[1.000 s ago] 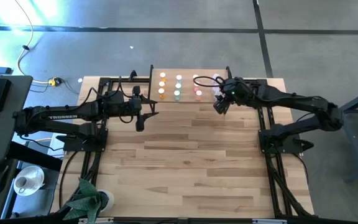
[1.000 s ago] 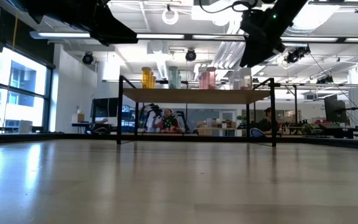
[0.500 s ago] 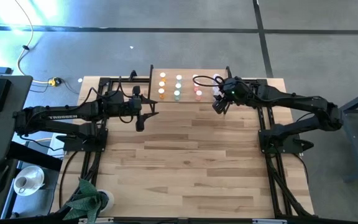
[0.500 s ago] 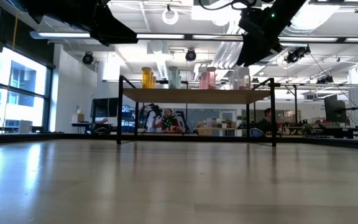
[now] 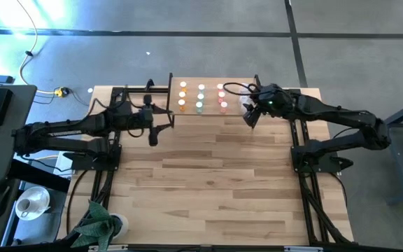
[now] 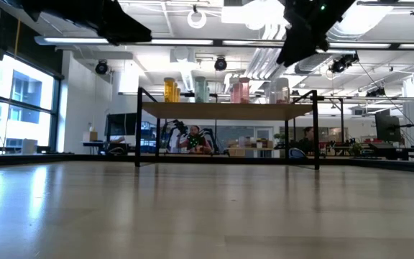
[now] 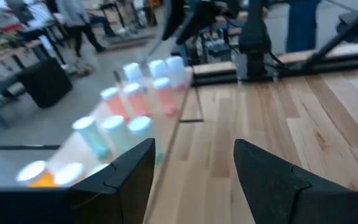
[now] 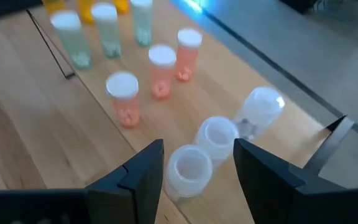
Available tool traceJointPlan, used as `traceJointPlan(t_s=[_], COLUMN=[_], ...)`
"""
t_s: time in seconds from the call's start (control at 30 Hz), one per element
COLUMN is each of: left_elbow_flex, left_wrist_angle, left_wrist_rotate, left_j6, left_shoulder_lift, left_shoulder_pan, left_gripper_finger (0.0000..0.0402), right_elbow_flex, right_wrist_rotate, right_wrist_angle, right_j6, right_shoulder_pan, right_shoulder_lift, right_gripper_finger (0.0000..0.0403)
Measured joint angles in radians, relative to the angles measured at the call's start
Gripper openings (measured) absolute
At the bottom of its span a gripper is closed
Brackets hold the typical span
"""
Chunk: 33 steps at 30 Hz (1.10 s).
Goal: Pick and place medicine bottles onto shelf by color
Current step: Return to Home Position
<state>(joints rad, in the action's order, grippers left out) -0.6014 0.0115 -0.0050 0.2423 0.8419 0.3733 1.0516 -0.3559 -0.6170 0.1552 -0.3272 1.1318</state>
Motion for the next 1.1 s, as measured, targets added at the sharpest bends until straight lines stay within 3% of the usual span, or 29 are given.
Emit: traceJointPlan(t_s=[0.2, 0.5, 0.77, 1.1], left_elbow_flex=[0.0, 0.009, 0.205, 0.411], left_wrist_angle=[-0.088, -0.327, -0.128, -0.004], left_wrist_rotate=[-0.01, 0.034, 0.088, 0.098], left_j6=[-0.003, -0.085, -0.191, -0.277], left_shoulder_lift=[-0.183, -0.422, -0.496, -0.496], left_shoulder_pan=[0.046, 0.092, 0.091, 0.09], left_gripper_finger=[0.0209, 0.0209, 0.0209, 0.0209], right_elbow_flex=[0.0, -0.074, -0.265, -0.463], right_wrist_rotate=[0.01, 0.123, 0.184, 0.144], right_wrist_angle=[0.0, 0.022, 0.243, 0.367], right_j6=[-0.024, -0.108, -0.077, -0.043], right_shoulder_pan=[0.0, 0.001, 0.033, 0.11], right_shoulder_lift=[-0.096, -0.165, -0.223, -0.362], right_gripper_finger=[0.0185, 0.0185, 0.0185, 0.0185])
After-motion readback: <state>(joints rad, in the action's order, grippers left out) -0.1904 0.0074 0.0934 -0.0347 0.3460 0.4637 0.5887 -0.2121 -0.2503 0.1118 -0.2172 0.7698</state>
